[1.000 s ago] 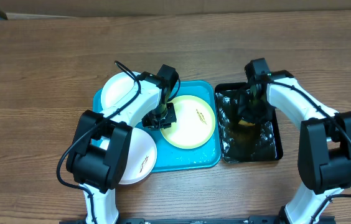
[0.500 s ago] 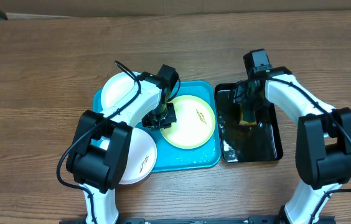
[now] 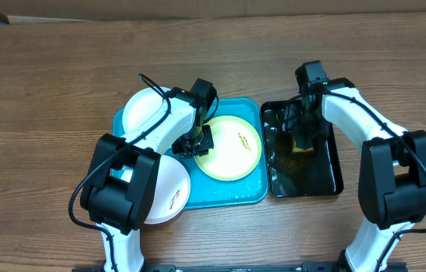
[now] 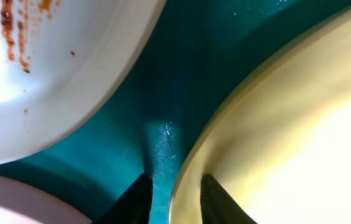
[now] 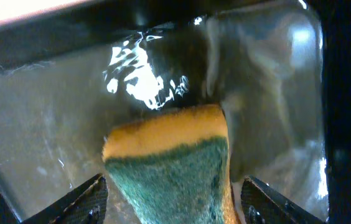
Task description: Clean dirty plates on tray and stack at the side
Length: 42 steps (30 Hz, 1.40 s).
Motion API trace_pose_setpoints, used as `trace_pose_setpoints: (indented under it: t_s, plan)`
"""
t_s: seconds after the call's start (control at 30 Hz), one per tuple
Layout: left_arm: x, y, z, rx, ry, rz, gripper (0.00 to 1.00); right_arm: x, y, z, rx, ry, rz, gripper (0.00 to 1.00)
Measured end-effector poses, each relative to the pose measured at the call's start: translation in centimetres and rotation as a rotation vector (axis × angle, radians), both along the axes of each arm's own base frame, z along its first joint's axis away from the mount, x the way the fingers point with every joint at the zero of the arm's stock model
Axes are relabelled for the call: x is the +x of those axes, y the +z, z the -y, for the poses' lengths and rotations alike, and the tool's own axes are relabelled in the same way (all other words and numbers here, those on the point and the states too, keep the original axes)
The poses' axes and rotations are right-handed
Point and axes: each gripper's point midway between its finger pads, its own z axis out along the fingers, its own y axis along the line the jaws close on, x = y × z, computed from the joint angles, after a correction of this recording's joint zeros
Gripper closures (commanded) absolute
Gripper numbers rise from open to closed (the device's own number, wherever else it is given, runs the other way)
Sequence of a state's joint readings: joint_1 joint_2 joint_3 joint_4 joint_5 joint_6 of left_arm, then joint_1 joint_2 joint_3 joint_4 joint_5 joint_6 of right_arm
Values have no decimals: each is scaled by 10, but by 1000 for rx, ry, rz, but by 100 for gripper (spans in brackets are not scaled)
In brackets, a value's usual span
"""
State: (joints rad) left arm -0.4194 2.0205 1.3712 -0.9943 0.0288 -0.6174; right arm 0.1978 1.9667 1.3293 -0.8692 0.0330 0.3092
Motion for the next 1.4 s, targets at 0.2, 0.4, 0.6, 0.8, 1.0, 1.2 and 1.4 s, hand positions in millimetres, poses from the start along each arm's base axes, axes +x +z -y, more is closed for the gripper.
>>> trace_pose_setpoints:
  t_s: [0.2, 0.4, 0.6, 0.8, 1.0, 1.2, 1.4]
  plan:
    - [0, 0, 0, 1, 0, 0, 73, 1, -8, -1, 7, 0, 20, 41]
    - [0, 0, 0, -1, -3, 0, 82, 5, -12, -1, 9, 2, 50, 96]
    - [0, 1, 2, -8, -17, 1, 96, -23, 3, 3, -12, 3, -94, 96]
    - [0, 2, 2, -9, -16, 4, 96, -11, 62, 0, 6, 20, -8, 96]
    - [0, 2, 2, -9, -17, 3, 96, -24, 89, -8, 70, 31, 6, 96]
    - [0, 2, 2, -8, -17, 3, 96, -37, 88, -17, 131, 37, -56, 96]
    - [0, 2, 2, -9, -16, 4, 96, -42, 88, -19, 143, 38, -74, 96]
